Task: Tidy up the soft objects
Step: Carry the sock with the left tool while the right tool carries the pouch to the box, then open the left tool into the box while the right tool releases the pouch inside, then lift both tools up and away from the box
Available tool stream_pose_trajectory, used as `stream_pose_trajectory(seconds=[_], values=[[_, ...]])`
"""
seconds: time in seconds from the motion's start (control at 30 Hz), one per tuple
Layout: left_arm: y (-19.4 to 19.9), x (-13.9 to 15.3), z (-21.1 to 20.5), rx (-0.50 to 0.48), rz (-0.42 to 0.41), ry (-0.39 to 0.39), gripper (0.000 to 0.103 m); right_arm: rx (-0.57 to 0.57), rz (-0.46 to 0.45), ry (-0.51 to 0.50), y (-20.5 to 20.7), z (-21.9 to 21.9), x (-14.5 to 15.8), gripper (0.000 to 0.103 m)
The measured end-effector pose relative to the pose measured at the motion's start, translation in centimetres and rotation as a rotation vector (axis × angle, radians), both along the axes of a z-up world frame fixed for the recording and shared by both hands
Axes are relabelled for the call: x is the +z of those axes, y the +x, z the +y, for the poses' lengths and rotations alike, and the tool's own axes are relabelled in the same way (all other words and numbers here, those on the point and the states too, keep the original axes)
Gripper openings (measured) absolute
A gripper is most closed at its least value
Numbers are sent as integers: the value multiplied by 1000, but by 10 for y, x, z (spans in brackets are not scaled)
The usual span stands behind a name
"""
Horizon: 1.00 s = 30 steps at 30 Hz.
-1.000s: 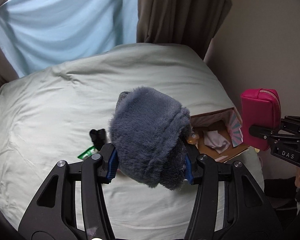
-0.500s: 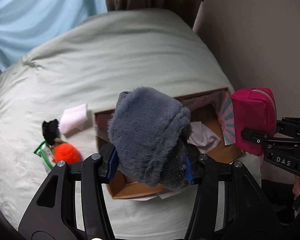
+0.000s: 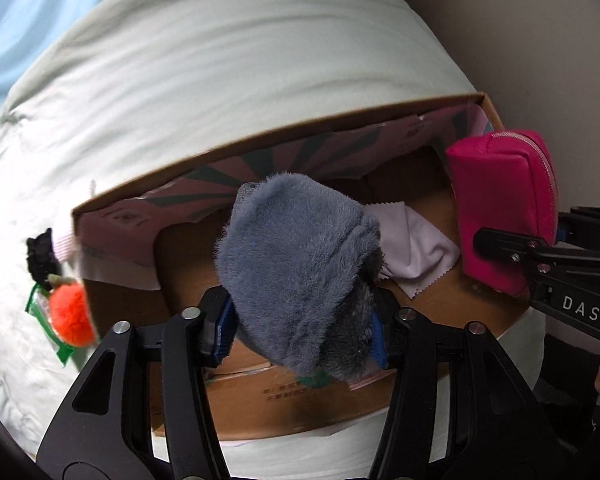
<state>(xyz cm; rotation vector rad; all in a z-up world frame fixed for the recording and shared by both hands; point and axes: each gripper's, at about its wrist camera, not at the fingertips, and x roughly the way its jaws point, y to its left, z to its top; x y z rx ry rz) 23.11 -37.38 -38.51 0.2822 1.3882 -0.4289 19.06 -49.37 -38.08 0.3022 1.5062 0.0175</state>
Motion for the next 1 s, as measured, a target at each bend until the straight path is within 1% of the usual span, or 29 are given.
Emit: stream_pose_trajectory(seconds=[0.03, 0.07, 0.1, 0.13, 0.17, 0.2, 0.23, 0.27, 0.3, 0.4, 0.47, 0.53, 0.6, 0.67, 0.73, 0.83, 1.0], values=[[-1, -1, -2, -11, 5, -15, 72, -3, 9, 10, 4, -3, -3, 27], [-4, 0, -4, -25, -12, -6, 81, -3, 20, 23, 7, -4, -6, 29], [-7, 1, -6, -41, -38, 22, 99, -2, 29, 36, 9, -3, -8, 32], [-10, 2, -8, -59, -56, 43, 103, -4, 27, 56, 11, -3, -8, 35], [-12, 2, -10, -77, -55, 45, 103, -7, 18, 102, 12, -2, -8, 47], [-14, 1, -11, -90, -46, 45, 103, -9, 6, 136, 13, -1, -7, 67], [-15, 1, -11, -99, -42, 49, 103, -4, -15, 189, 13, 2, -5, 76], [-17, 1, -11, -106, -44, 52, 103, -1, -22, 211, 14, 6, -4, 93], [-18, 1, -11, -111, -45, 50, 103, 0, -25, 201, 14, 9, -3, 99], [-18, 4, -6, -108, -40, 43, 103, 12, -33, 157, 15, 16, -2, 100], [-18, 9, -2, -102, -43, 40, 103, 0, -35, 168, 15, 25, -1, 100], [-18, 14, -1, -97, -46, 39, 103, -5, -42, 172, 11, 22, 1, 100], [-20, 20, 4, -91, -54, 35, 103, 2, -56, 155, 13, 16, -2, 100], [-24, 27, 11, -82, -58, 27, 103, 8, -67, 144, 12, 21, 4, 100], [-26, 34, 21, -69, -64, 14, 103, 10, -81, 138, 7, 17, 15, 100], [-33, 54, 34, -41, -84, -6, 103, 14, -108, 125, 1, 23, 33, 100], [-46, 98, 69, 22, -145, -48, 103, 45, -192, 53, -14, 42, 77, 100]])
